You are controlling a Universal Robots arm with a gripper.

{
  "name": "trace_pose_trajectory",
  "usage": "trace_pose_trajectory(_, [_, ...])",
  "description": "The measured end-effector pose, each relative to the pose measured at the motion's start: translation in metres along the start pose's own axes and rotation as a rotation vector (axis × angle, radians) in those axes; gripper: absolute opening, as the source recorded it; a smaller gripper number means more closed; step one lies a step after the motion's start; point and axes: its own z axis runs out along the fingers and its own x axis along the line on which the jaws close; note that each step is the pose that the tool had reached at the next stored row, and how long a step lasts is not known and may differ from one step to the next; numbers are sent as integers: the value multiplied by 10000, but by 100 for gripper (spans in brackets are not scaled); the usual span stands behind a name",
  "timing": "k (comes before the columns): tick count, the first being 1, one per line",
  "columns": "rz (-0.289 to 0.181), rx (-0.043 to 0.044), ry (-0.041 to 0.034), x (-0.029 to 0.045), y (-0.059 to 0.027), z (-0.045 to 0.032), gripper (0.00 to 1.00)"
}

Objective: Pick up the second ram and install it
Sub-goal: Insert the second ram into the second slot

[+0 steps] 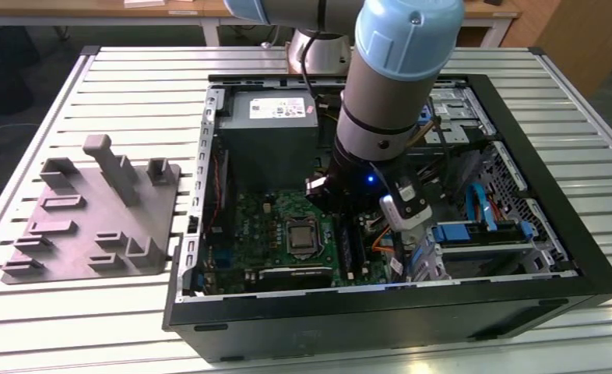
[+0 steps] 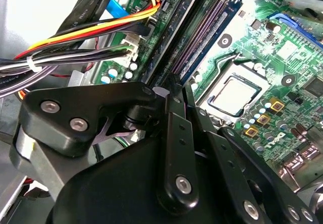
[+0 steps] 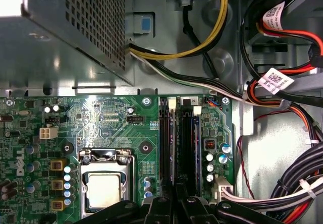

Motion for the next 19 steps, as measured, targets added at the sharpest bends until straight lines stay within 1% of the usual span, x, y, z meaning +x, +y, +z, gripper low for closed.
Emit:
trace_pose_trajectory(5, [-24,0,0,-1,0,0,14])
trace_pose_trajectory(11, [-268,8,8,-10,1,0,14])
trace_pose_trajectory(13, [-272,10,9,-10,0,1,14])
trace_pose_trajectory(19, [-272,3,10,-10,0,39,14])
